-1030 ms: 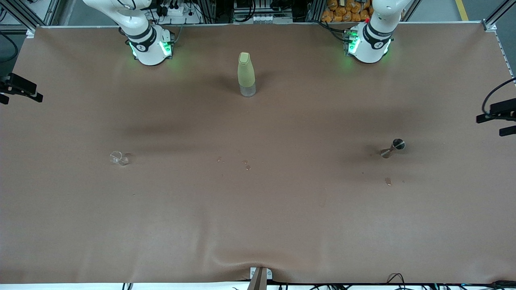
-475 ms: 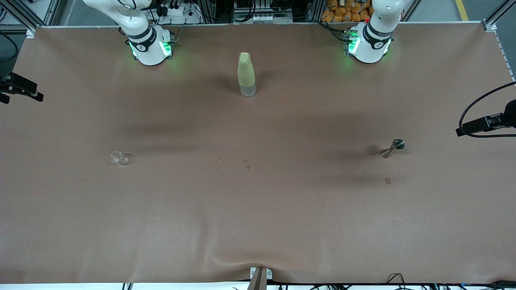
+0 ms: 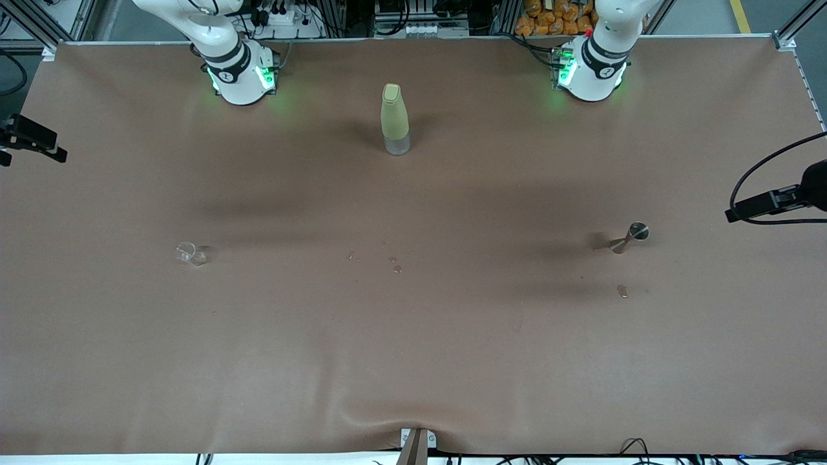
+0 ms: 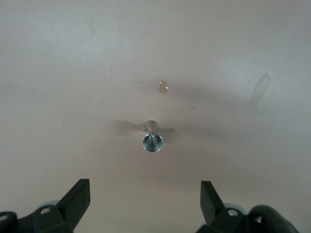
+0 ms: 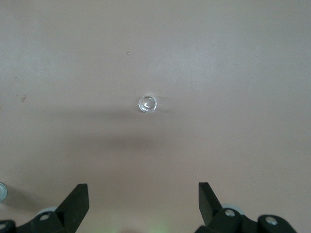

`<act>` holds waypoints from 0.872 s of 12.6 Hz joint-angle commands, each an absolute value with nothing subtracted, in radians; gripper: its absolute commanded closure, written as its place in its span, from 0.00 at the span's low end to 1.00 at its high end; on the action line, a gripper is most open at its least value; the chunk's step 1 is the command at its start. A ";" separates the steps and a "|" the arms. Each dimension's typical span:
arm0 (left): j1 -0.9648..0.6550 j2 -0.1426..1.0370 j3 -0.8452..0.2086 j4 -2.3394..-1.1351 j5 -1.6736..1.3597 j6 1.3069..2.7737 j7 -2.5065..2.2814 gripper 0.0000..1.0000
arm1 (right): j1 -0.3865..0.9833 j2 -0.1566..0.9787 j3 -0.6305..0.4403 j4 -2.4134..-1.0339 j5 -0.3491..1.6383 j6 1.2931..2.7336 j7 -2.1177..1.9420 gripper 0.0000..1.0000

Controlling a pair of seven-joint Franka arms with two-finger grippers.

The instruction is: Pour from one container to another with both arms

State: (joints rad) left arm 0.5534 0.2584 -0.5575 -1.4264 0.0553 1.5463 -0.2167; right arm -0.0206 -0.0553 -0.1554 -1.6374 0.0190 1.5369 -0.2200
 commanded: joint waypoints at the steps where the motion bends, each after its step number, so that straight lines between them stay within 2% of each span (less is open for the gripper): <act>1: 0.291 0.224 -0.251 -1.411 0.004 1.548 -0.213 0.00 | -0.031 -0.046 -0.146 -1.625 0.017 1.548 -0.209 0.00; 3: 0.203 0.216 -0.157 -1.419 -0.034 1.586 -0.206 0.00 | -0.008 -0.048 -0.144 -1.623 0.005 1.546 -0.207 0.00; 5: 0.178 0.203 -0.137 -1.456 -0.035 1.632 -0.193 0.00 | 0.009 -0.049 -0.143 -1.621 0.006 1.536 -0.203 0.00; 7: 0.115 0.155 -0.074 -1.547 -0.040 1.708 -0.189 0.00 | 0.032 -0.054 -0.144 -1.615 0.008 1.522 -0.201 0.00; 9: 0.094 0.098 -0.055 -1.659 -0.063 1.813 -0.187 0.00 | 0.034 -0.052 -0.143 -1.600 0.009 1.511 -0.209 0.00; 11: 0.089 0.087 -0.061 -1.681 -0.063 1.847 -0.158 0.00 | 0.046 -0.049 -0.143 -1.592 0.006 1.511 -0.204 0.00</act>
State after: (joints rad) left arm 0.1032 0.1540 -0.0762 -1.6019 -0.0446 1.8028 -0.1918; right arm 0.0315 -0.0498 -0.1414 -1.6144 0.0190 1.5308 -0.2188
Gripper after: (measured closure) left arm 0.000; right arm 0.000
